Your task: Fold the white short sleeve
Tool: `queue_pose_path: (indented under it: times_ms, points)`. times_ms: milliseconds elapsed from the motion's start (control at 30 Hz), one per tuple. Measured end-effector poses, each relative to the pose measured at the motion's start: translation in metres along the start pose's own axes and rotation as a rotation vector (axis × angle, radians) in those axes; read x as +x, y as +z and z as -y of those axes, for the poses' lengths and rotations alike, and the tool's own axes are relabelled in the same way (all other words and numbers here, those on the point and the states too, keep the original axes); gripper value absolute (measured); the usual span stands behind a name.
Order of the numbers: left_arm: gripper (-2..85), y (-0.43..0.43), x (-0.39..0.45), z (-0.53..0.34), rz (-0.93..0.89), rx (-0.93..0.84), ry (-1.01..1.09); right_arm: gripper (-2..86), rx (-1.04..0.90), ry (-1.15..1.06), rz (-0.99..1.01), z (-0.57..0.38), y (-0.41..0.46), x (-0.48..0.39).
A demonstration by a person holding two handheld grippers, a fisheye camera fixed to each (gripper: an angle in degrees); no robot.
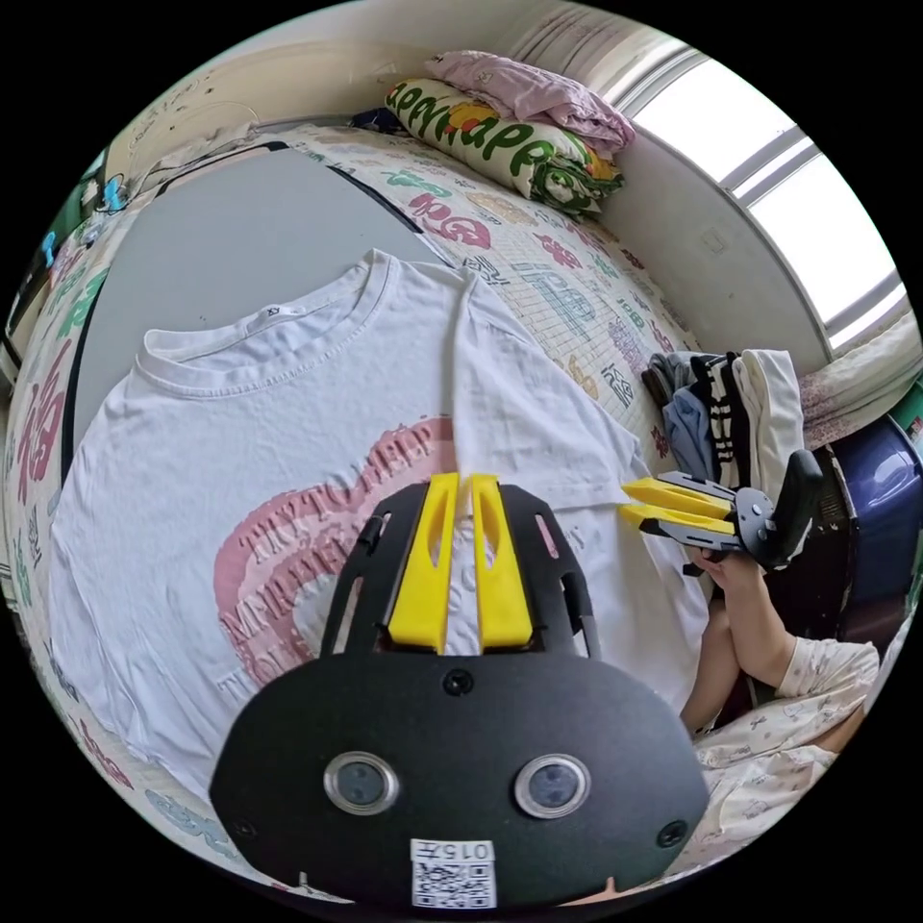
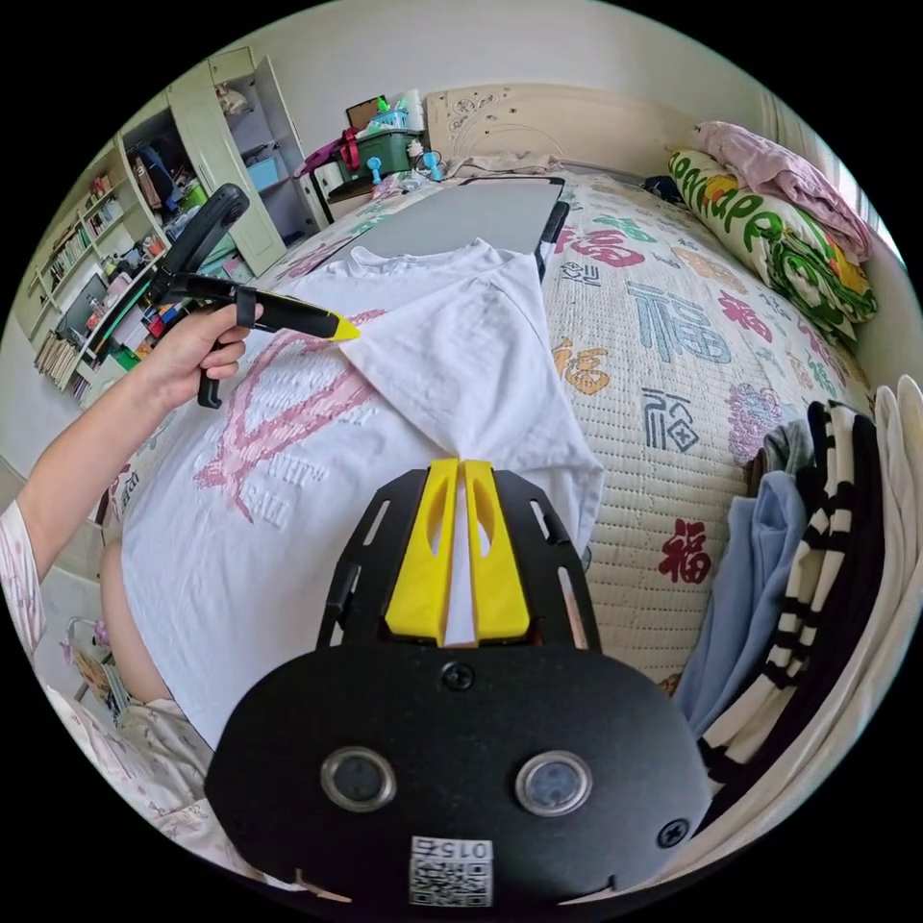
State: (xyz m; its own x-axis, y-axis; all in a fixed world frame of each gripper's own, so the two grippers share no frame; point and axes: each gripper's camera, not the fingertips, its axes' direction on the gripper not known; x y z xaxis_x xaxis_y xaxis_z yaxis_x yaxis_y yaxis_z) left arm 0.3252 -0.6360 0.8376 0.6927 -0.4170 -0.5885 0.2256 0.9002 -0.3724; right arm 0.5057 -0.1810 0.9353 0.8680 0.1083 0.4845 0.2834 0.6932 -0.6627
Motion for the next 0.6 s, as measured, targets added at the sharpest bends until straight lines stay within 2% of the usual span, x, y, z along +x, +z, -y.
queue_pose_path:
  times_ms: [133,267,467,600]
  points:
    - [-0.6,-0.001,-0.01,-0.022,0.002,0.026,-0.028,0.7,0.0,-0.025,0.04,-0.067,0.008,0.013]
    - [-0.6,0.006,-0.016,-0.043,0.007,0.015,-0.031,4.1,-0.034,-0.07,-0.011,-0.15,0.026,0.023]
    - [-0.5,0.012,-0.026,-0.097,0.013,0.015,-0.032,6.4,-0.078,-0.064,-0.01,-0.28,0.042,0.072]
    - [-0.3,-0.032,-0.045,-0.196,0.015,0.138,-0.079,6.5,-0.06,-0.068,0.027,-0.383,0.043,0.113]
